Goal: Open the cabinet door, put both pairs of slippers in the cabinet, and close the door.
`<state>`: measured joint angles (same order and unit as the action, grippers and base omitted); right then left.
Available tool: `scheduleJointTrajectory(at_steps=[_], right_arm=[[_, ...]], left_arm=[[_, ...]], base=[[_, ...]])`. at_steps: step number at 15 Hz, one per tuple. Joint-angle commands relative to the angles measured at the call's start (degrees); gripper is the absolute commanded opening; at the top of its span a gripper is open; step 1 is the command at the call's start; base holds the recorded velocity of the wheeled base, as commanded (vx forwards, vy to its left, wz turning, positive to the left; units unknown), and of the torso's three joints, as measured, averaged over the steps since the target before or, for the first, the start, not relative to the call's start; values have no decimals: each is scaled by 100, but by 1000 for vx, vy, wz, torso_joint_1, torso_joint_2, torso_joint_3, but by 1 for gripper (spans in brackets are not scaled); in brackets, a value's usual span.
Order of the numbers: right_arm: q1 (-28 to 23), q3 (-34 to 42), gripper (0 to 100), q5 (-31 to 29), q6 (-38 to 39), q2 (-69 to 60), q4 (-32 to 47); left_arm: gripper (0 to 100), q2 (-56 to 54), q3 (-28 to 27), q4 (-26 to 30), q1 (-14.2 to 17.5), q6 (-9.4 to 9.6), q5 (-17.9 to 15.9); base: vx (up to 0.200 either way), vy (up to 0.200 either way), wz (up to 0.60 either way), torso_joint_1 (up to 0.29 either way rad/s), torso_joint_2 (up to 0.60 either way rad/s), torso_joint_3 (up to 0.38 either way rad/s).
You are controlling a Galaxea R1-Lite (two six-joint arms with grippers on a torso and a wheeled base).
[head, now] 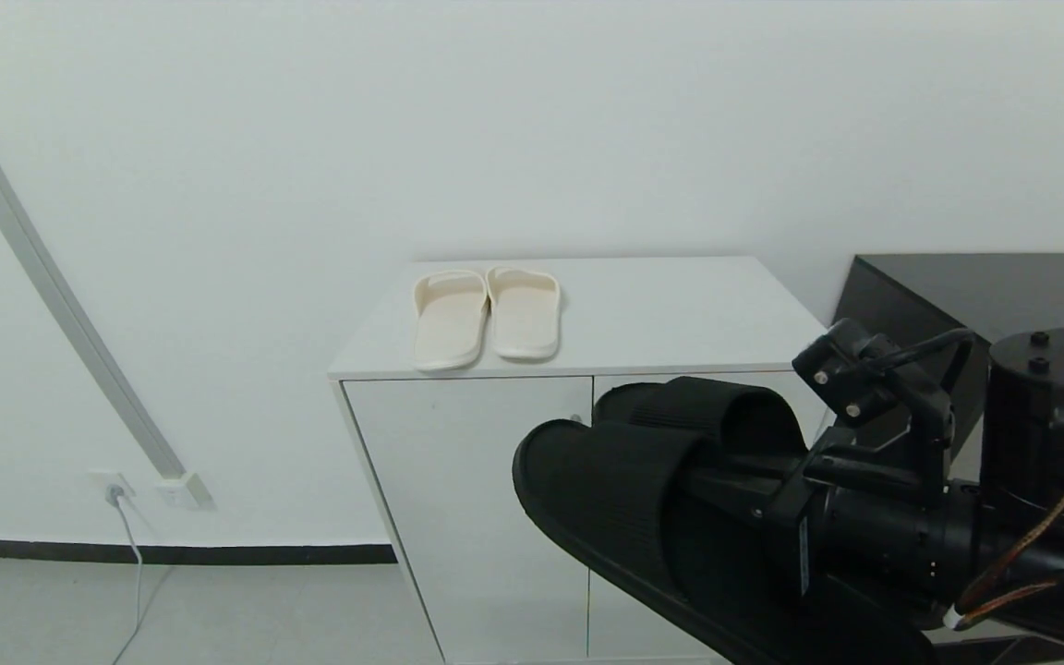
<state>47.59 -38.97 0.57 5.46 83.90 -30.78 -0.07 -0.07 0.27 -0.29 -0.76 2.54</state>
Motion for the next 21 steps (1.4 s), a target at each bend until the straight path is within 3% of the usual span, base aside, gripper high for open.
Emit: scheduleJointTrajectory(at_steps=[1,7,14,15,21], right_arm=[[4,57,0,4,-1,83,2],[4,153,0,22,-1,153,-7],[4,162,0,22,-1,162,2],[4,162,0,22,-1,180,2],[13,215,0,22,-1,197,-7]], left_arm=[[0,7,-1,0,3,-4,10],[0,7,-1,0,3,5,28],[0,7,-1,0,-6,-21,10],[100,7,-1,0,3,-12,10],[100,7,-1,0,3,-4,10]], base=[[0,0,0,0,0,0],[0,0,0,-13,33,20],[0,0,0,-173,459,279],[0,0,0,-168,496,320],[0,0,0,-146,481,329]])
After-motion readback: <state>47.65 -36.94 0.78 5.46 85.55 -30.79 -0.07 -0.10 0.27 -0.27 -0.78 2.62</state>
